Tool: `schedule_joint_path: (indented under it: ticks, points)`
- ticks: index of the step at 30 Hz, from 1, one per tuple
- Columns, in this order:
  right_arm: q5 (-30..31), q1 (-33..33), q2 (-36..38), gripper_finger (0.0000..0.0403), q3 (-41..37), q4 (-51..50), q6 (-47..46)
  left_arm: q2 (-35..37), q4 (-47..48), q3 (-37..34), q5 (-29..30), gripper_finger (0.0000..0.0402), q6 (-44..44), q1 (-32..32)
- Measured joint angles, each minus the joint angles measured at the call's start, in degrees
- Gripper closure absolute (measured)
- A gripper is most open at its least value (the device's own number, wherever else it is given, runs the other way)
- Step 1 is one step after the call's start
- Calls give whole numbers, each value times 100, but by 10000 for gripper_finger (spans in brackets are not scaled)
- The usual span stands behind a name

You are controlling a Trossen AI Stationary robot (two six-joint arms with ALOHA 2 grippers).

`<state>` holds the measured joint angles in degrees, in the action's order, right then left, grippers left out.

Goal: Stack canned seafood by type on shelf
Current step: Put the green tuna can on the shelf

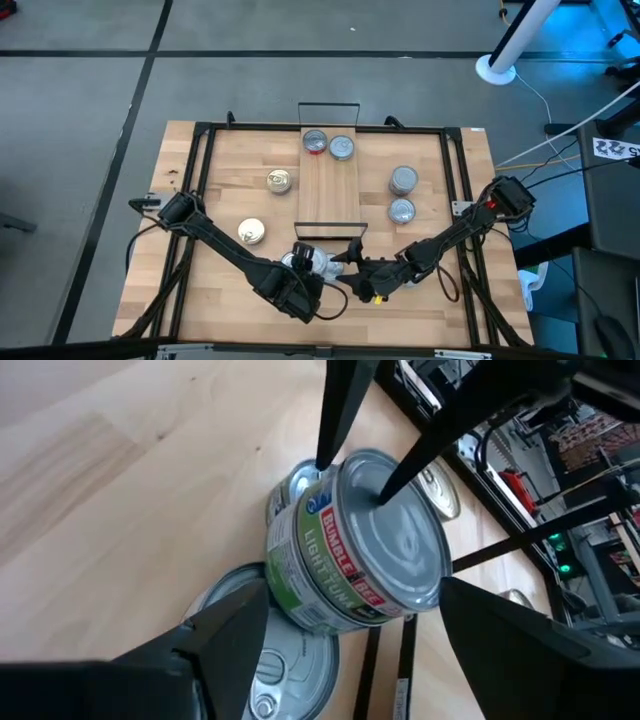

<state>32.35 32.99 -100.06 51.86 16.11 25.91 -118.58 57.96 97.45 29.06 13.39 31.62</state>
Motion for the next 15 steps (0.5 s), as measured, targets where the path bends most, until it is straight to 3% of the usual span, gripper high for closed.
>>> schedule_joint_path:
  ticks: [15]
  points:
    - [5, 0, -1, 110, 0, 30, -2, 0, -11, 5, 65, 353, -484, 5]
